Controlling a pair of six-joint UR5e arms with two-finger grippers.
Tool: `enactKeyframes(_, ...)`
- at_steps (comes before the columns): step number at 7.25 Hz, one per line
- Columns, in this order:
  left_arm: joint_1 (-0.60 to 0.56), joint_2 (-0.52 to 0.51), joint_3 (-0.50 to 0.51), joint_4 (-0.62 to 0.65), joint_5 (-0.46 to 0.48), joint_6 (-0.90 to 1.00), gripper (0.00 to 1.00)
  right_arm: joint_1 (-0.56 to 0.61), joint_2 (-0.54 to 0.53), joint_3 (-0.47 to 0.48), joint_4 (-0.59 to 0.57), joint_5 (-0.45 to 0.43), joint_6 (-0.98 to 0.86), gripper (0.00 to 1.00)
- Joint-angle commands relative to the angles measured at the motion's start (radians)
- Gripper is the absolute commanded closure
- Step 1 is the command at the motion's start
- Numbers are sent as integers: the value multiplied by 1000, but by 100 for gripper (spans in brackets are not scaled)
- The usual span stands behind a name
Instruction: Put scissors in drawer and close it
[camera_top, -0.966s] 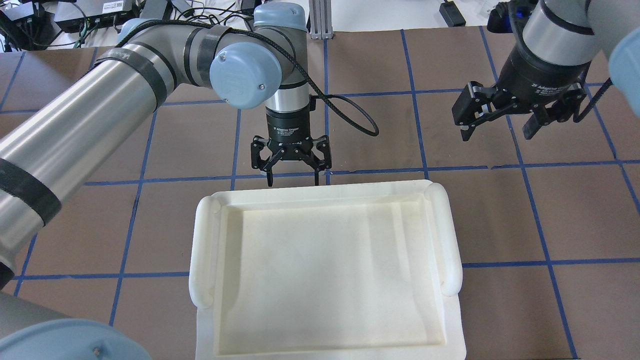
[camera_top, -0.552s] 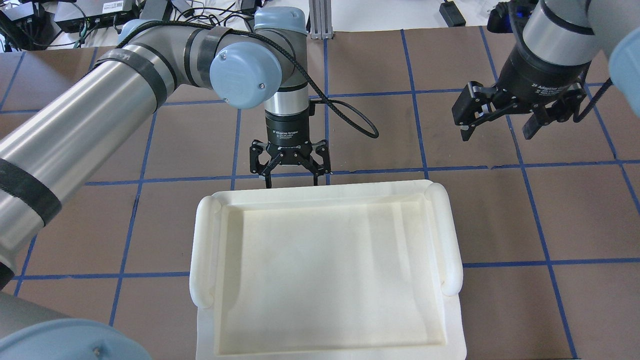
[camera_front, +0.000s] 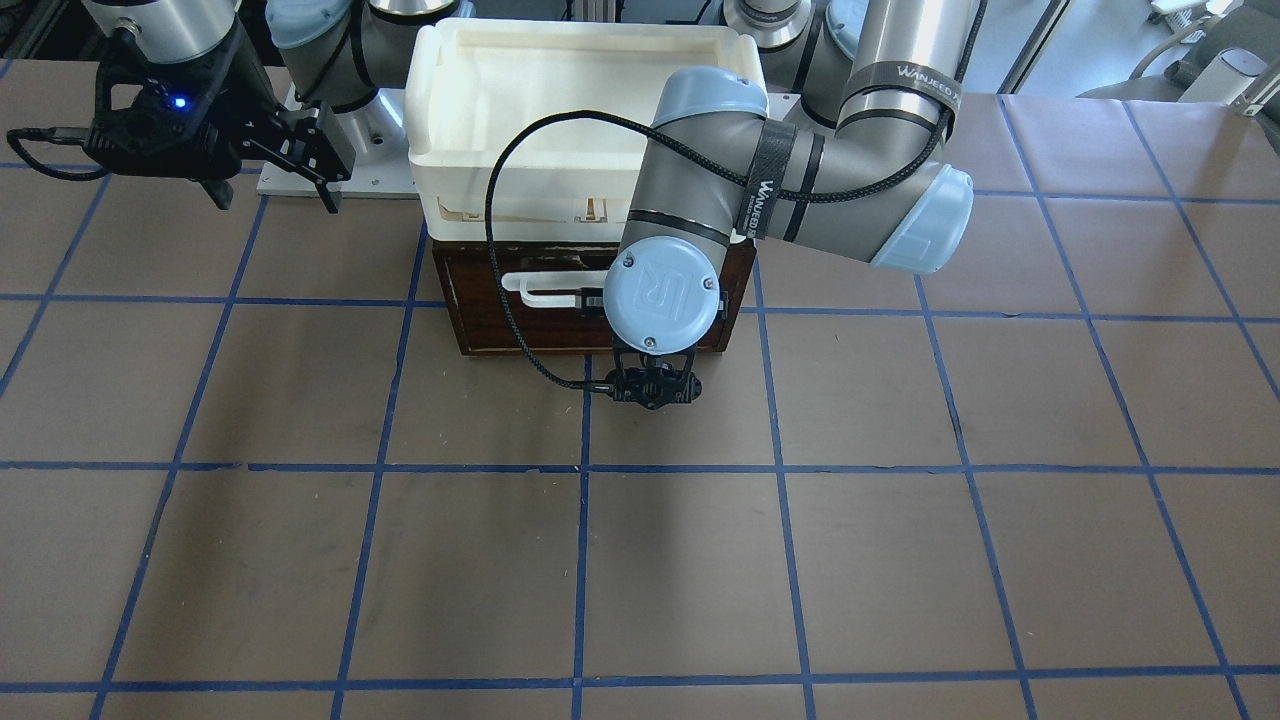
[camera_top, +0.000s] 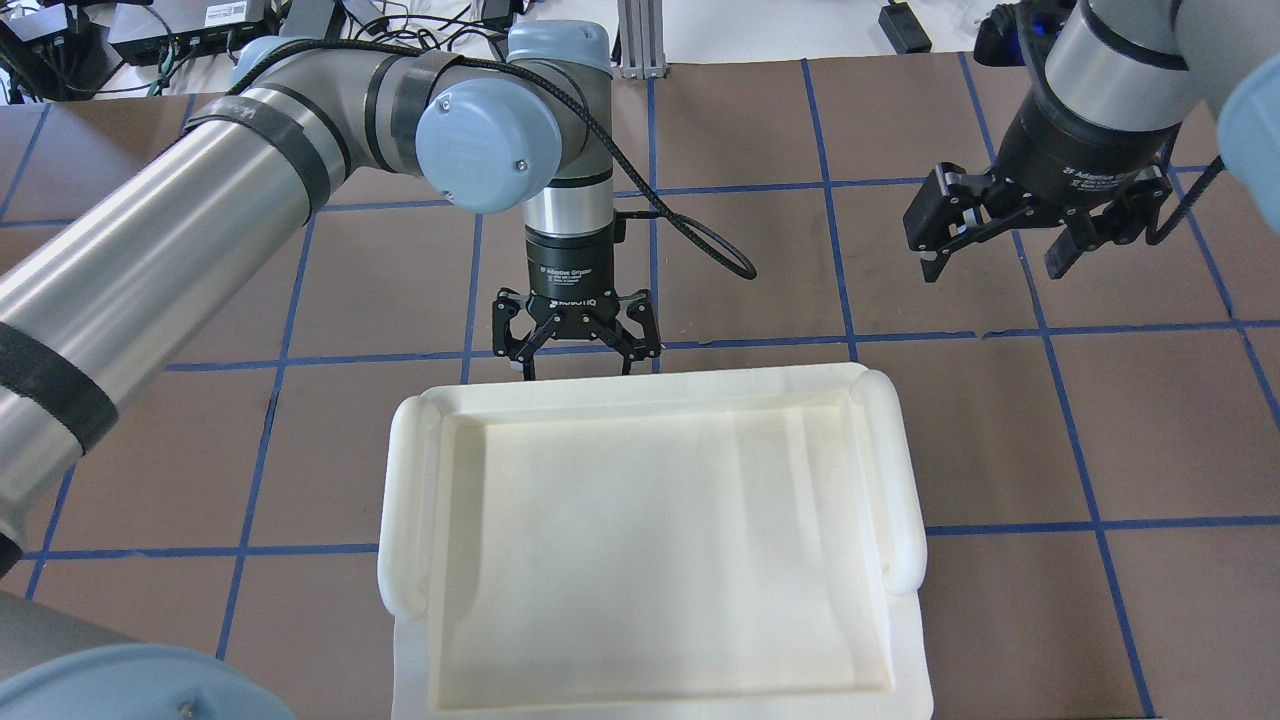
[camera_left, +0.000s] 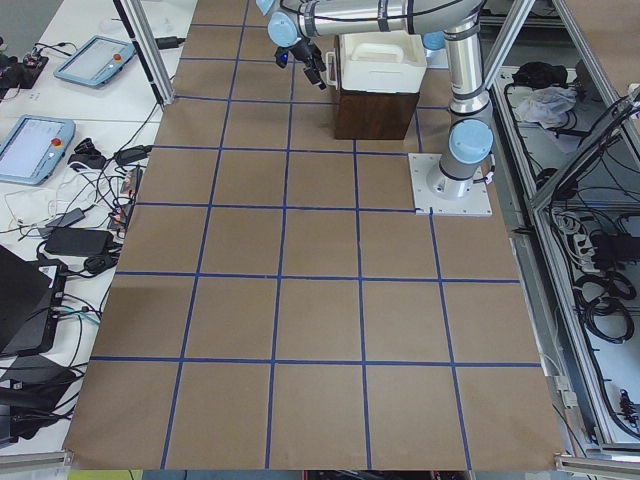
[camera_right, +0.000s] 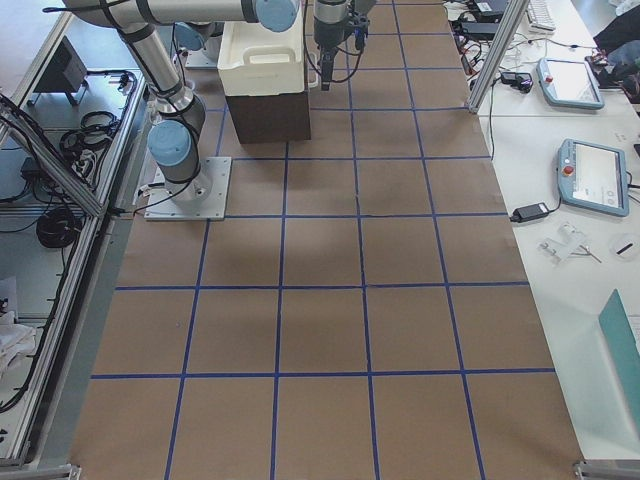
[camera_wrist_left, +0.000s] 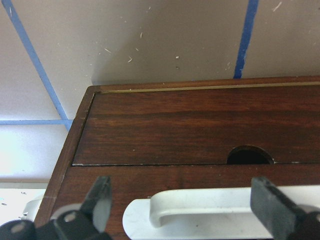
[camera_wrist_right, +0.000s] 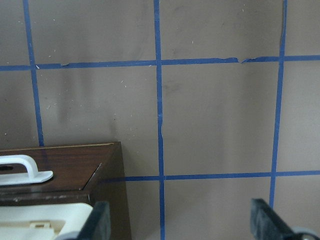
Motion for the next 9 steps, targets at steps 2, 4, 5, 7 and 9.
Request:
enactKeyframes(2, 14, 6, 31, 27, 3, 2, 0, 0, 0, 0, 2, -2, 1, 0)
enactKeyframes(4, 36, 35, 115, 73, 52, 5, 0, 0, 0, 0, 8, -2, 1, 0)
enactKeyframes(5, 55, 71, 126, 76, 57, 16, 0, 0, 0, 0, 12, 0, 1, 0)
enactKeyframes(7, 86, 188, 113, 165, 161, 127, 0, 0, 0, 0, 14, -2, 1, 0)
enactKeyframes(9, 149, 301, 74, 164, 157, 132, 0, 0, -1, 0, 14, -2, 1, 0)
